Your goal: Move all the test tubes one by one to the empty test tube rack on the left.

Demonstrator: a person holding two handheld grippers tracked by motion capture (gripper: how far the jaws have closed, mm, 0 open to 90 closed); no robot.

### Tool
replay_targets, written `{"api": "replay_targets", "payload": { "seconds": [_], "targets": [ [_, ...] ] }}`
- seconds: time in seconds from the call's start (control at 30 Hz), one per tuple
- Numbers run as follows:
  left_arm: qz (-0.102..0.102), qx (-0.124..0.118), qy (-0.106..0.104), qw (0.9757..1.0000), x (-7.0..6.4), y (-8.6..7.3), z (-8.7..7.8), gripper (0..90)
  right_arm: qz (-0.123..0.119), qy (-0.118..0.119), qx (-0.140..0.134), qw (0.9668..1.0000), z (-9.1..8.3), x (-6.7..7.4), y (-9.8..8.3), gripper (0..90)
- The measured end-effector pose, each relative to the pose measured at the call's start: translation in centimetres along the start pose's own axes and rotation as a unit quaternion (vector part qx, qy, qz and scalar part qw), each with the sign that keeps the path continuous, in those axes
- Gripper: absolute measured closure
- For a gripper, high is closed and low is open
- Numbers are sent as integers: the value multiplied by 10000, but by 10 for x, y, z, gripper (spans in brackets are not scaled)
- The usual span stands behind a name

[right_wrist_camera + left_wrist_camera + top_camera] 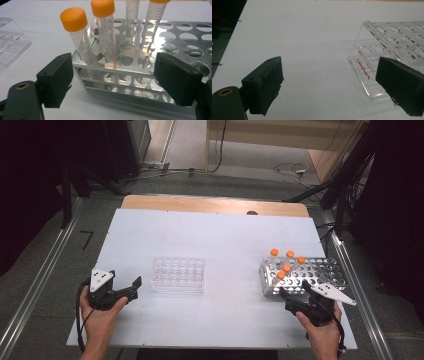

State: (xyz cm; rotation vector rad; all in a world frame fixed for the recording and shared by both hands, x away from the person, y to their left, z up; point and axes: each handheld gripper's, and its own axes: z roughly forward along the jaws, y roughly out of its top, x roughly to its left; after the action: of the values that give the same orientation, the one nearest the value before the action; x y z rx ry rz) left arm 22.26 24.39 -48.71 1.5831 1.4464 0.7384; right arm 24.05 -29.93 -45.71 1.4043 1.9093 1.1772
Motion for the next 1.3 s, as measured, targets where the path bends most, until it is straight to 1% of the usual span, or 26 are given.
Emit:
{"api": "replay_targets", "payload": {
  "seconds": [0.17, 0.3, 0.4, 0.47, 0.6, 0.83, 0.9, 1.17, 1.3],
  "targets": [
    [14, -1, -24, 10000, -1, 0, 1, 84, -49, 87, -66, 9999, 4, 6, 4, 194],
    [10, -19, 15, 10000, -1, 0, 0, 84, -130, 173, -81, 9997, 7, 12, 6, 240],
    [11, -9, 18, 10000, 0, 0, 0, 85, -190, 231, -113, 9995, 9, 14, 7, 305],
    [9, -10, 13, 10000, 0, 0, 0, 85, -176, 291, -112, 9994, 10, 15, 8, 360],
    [10, -3, -8, 10000, -1, 0, 0, 85, -275, 371, -140, 9988, 13, 19, 8, 456],
    [15, 0, -33, 10000, -1, 0, 0, 85, -323, 397, -126, 9986, 19, 21, 9, 575],
    [0, -8, -34, 10000, -1, 0, 0, 85, -319, 373, -135, 9987, 20, 21, 9, 598],
    [-6, 7, -57, 10000, 0, 0, 0, 85, -374, 414, -129, 9984, 24, 21, 10, 688],
    [-1, 4, -64, 10000, -1, 0, 0, 84, -390, 388, -108, 9984, 25, 21, 10, 707]
  ]
}}
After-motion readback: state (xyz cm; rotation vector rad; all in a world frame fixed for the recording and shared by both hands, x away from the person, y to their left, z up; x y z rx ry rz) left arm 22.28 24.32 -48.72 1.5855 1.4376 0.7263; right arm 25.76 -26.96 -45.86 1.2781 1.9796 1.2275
